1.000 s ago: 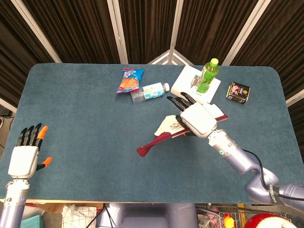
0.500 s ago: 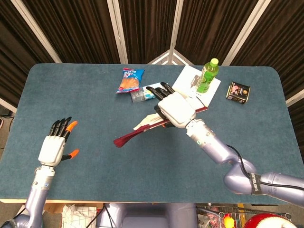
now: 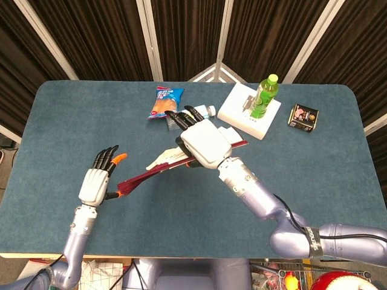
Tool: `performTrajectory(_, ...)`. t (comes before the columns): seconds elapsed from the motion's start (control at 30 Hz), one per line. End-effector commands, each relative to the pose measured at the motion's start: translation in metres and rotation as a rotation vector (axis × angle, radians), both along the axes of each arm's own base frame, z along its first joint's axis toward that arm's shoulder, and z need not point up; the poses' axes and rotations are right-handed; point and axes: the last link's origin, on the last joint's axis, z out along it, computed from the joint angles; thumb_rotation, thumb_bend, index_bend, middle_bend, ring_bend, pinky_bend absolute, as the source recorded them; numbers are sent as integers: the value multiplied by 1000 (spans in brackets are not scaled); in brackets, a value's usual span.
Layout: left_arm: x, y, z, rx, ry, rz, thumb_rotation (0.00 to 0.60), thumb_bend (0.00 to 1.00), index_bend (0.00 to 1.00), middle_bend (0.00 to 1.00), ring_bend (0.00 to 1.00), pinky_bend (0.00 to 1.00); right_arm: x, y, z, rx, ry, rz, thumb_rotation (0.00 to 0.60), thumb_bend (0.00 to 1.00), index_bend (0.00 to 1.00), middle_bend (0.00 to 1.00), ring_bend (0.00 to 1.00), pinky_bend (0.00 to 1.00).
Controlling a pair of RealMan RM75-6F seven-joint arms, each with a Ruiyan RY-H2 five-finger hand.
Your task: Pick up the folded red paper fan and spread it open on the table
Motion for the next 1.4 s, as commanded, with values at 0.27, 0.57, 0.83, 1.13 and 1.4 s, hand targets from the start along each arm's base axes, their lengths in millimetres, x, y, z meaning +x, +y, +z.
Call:
performTrajectory(0.27, 25, 11, -18, -23, -188, -25, 600, 128, 263, 10, 0, 0, 10, 14, -8, 22, -51, 0, 600, 367, 840, 98, 155, 89)
performTrajectory(0.57, 45, 21, -31, -23, -247, -67, 600, 286, 352, 69, 0, 13, 12, 18, -6, 22, -52, 1, 600, 367, 844, 98, 155, 89)
performTrajectory(0.83, 58, 34, -41, -32, -255, -53, 600, 361, 454, 128, 0, 23, 12, 20, -8, 38, -52, -6, 600, 368, 850, 98, 155, 91)
performTrajectory(1.13, 65, 46, -43, 5, -211, -55, 600, 449, 606, 261, 0, 101, 4, 18, -2, 40, -66, -35, 600, 367, 850, 98, 155, 93)
performTrajectory(1.4, 46, 63, -50, -1, -188, 1, 600, 471, 680, 306, 0, 112, -20, 15, -2, 19, -78, -54, 600, 367, 851, 98, 155, 93)
